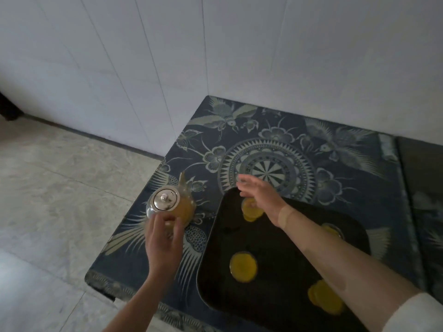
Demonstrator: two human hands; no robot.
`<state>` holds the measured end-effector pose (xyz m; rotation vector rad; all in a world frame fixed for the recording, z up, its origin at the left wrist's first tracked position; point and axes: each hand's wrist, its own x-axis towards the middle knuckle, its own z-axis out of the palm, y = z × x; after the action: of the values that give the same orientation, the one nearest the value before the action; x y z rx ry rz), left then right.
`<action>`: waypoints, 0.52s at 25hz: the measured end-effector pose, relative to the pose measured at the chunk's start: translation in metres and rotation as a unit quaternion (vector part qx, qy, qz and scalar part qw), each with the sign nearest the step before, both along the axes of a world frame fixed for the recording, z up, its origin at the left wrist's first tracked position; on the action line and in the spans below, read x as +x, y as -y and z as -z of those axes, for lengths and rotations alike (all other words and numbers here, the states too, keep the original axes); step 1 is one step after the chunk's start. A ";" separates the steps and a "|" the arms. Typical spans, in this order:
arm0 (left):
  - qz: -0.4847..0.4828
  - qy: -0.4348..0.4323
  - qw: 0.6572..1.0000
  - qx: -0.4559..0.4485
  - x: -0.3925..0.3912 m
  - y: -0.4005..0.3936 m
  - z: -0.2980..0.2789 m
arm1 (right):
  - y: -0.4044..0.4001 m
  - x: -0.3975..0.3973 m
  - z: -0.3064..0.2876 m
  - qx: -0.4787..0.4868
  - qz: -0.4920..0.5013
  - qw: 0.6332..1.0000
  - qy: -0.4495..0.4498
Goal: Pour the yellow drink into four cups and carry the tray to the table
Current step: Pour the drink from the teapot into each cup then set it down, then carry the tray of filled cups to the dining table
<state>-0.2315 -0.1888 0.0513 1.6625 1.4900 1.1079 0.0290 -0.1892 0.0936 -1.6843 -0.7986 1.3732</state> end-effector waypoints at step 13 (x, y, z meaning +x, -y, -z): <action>0.183 -0.093 0.974 -0.097 0.090 -0.025 0.006 | 0.192 0.125 0.004 -0.014 0.294 0.955 0.036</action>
<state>-0.1419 -0.1635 0.0449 1.8434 1.2841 0.6032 0.1538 -0.3808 0.0893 -1.8064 -0.2707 0.9131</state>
